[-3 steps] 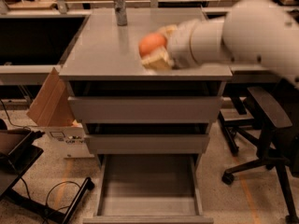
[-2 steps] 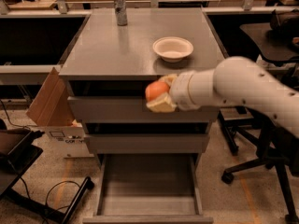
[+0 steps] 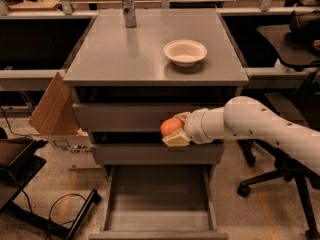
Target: Place orange into bottom drawer
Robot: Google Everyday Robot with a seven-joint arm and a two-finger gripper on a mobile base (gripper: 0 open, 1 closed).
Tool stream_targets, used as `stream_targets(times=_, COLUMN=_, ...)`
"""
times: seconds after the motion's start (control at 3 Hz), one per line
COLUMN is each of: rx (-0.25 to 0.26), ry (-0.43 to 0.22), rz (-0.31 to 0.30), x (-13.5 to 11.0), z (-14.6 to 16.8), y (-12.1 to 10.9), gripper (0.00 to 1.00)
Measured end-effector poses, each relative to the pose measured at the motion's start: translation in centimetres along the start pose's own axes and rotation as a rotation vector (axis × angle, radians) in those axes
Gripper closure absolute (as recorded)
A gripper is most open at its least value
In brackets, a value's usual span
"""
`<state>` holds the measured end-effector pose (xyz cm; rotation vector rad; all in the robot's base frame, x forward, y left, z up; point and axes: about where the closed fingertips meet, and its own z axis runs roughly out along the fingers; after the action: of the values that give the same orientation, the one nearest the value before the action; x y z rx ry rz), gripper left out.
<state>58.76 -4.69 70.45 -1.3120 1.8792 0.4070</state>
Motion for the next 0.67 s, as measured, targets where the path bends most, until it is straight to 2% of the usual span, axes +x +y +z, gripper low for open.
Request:
stream_targets(times=0.33, rx=-0.026, ry=-0.007, rz=0.034, x=1.4, z=2.0, y=2.1, gripper=1.0)
stream_targets(times=0.67, rx=-0.088, ry=-0.021, rz=0.152, x=6.3, z=7.6, y=8.8, gripper=1.0)
